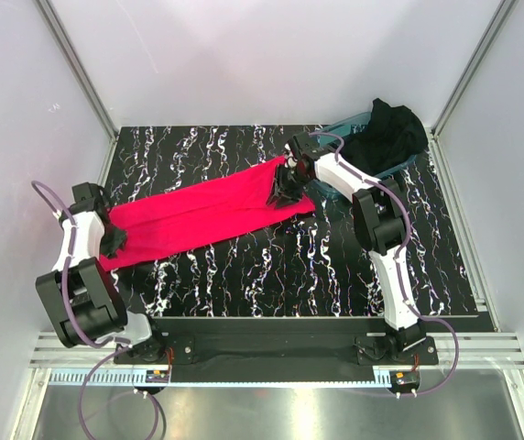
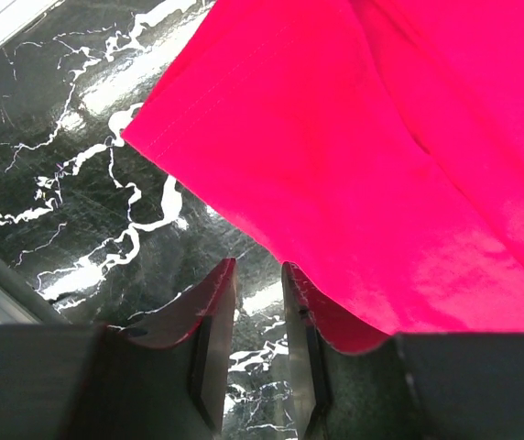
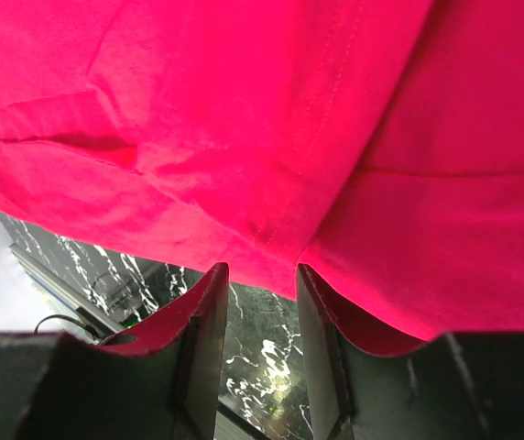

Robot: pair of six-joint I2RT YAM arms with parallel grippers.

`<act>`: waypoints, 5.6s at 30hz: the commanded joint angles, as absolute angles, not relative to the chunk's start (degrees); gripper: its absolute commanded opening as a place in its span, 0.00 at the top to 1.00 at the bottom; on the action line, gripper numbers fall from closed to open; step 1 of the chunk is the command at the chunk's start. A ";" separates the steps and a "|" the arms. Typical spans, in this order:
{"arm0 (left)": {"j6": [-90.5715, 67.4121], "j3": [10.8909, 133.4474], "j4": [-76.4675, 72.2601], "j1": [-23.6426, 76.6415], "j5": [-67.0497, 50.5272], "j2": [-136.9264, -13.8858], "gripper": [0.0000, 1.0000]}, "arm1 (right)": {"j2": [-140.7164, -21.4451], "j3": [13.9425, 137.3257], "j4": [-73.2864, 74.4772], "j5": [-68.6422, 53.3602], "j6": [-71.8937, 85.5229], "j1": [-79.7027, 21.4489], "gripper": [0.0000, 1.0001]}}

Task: Fold and stack the t-shirts
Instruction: Fold the tshirt

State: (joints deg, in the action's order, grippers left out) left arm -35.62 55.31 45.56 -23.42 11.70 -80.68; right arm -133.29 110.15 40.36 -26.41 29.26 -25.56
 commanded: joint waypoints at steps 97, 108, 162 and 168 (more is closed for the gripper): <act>-28.30 89.65 3.43 15.64 -11.87 -125.43 0.80 | -124.36 106.17 37.18 -20.75 22.59 -21.80 0.66; -29.00 86.40 2.63 15.64 -1.16 -118.56 0.96 | -130.16 103.63 36.65 -15.38 25.40 -23.73 0.85; -3.85 133.12 45.97 15.83 -15.56 -148.79 0.39 | -86.65 89.73 60.29 -9.14 21.53 -23.55 0.25; -18.97 137.00 34.29 8.01 -15.39 -147.48 0.36 | -89.12 91.14 60.55 -9.14 21.36 -23.47 0.24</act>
